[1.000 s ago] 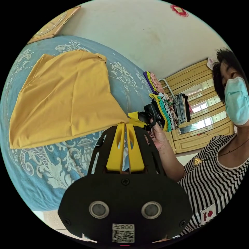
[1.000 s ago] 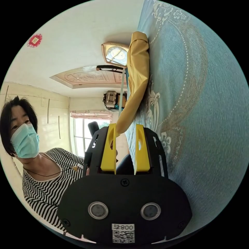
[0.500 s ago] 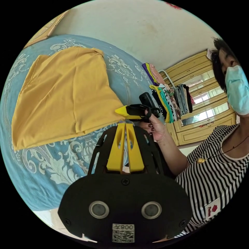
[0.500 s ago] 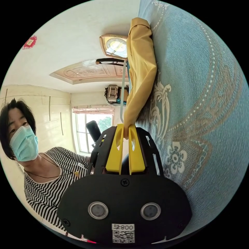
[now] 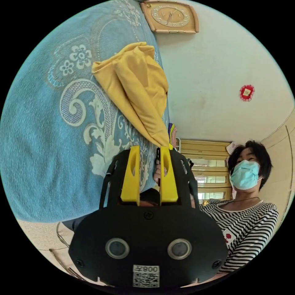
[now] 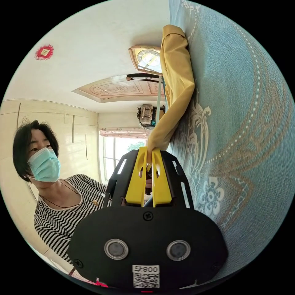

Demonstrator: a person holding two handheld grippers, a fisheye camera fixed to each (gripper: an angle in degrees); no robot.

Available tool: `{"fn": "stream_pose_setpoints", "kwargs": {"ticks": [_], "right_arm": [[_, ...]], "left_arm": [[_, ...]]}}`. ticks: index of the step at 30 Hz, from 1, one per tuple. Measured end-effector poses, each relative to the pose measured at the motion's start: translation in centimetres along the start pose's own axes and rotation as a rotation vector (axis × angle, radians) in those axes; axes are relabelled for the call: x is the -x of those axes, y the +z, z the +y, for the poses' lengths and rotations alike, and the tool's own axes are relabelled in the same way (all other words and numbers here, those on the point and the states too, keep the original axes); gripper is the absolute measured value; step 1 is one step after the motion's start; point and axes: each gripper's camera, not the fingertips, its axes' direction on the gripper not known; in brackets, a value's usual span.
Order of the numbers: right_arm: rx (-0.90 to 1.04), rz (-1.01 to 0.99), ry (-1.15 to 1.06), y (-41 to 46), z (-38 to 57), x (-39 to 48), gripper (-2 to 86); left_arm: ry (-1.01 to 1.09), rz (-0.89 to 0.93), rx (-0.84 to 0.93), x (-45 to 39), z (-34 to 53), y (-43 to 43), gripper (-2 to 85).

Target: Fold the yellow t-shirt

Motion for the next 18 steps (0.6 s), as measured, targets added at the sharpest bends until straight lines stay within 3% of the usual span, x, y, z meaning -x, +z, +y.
{"fn": "stream_pose_setpoints", "kwargs": {"ticks": [18], "right_arm": [[-0.056,-0.052,-0.025,-0.3,0.9,-0.8,2.0]], "left_arm": [[-0.079,0.077,-0.33,5.3,-0.1,-12.5,8.9]]}}
